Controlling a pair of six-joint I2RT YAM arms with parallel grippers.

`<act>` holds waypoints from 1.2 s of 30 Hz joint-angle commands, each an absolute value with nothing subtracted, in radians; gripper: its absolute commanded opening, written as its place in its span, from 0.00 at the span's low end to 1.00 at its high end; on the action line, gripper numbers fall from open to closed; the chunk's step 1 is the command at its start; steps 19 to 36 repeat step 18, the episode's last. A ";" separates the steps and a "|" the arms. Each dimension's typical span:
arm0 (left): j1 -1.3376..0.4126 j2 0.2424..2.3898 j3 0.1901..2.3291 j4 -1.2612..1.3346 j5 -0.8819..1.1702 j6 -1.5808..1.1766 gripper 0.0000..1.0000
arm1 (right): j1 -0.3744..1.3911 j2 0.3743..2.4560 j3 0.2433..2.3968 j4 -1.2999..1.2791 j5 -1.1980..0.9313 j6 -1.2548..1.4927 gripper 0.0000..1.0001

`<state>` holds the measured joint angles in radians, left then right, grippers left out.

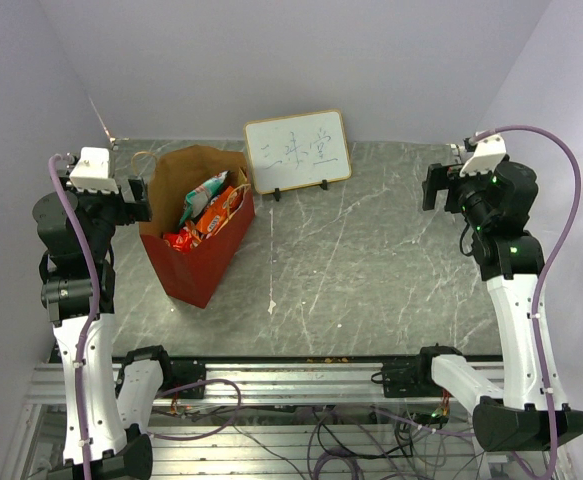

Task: Place the snacks into the paper bag
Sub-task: Reset both arms

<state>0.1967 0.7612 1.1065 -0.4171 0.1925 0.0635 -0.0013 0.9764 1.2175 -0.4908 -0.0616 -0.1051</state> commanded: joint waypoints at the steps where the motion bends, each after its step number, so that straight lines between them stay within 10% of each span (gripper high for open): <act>1: 0.207 0.753 1.126 -0.419 0.170 0.066 0.99 | -0.012 0.959 1.206 -0.480 -0.073 -0.103 1.00; 36: 0.207 0.752 1.117 -0.414 0.173 0.066 0.99 | -0.020 0.961 1.202 -0.483 -0.093 -0.100 1.00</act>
